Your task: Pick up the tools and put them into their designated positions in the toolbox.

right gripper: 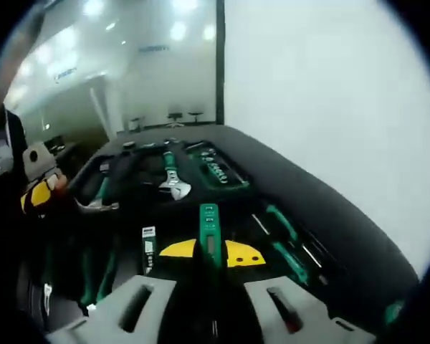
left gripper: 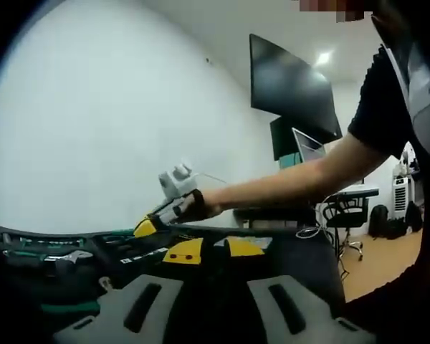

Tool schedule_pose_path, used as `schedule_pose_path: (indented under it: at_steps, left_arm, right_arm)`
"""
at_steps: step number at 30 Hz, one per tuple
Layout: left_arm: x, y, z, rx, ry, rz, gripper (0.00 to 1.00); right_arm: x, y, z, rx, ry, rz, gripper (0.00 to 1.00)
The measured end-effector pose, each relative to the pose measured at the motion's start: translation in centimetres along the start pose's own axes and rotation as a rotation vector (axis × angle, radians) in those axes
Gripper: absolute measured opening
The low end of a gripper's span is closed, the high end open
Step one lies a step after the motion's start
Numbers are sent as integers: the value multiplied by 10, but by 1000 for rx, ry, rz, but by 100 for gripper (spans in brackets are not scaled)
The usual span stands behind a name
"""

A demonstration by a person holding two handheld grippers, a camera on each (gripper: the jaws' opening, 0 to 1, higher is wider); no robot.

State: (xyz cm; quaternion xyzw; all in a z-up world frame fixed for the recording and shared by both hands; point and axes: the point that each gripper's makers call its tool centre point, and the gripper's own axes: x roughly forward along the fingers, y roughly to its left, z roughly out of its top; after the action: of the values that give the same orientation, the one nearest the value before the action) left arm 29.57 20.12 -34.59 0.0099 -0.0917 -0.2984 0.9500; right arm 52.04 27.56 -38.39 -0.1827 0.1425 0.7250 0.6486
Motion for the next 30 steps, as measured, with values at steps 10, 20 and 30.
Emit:
schedule_pose_path:
  at_steps: [10,20,30]
  left_arm:
    - [0,0,-1,1,4,1,13]
    - [1,0,-3,12,16,2,13]
    - [1,1,-4,16,21,3,13]
  right_arm:
    - [12,13,-10,-47,26,76,11]
    - [12,15,-13,-45,46,111,11]
    - [17,21,-10,-122,101,117,11]
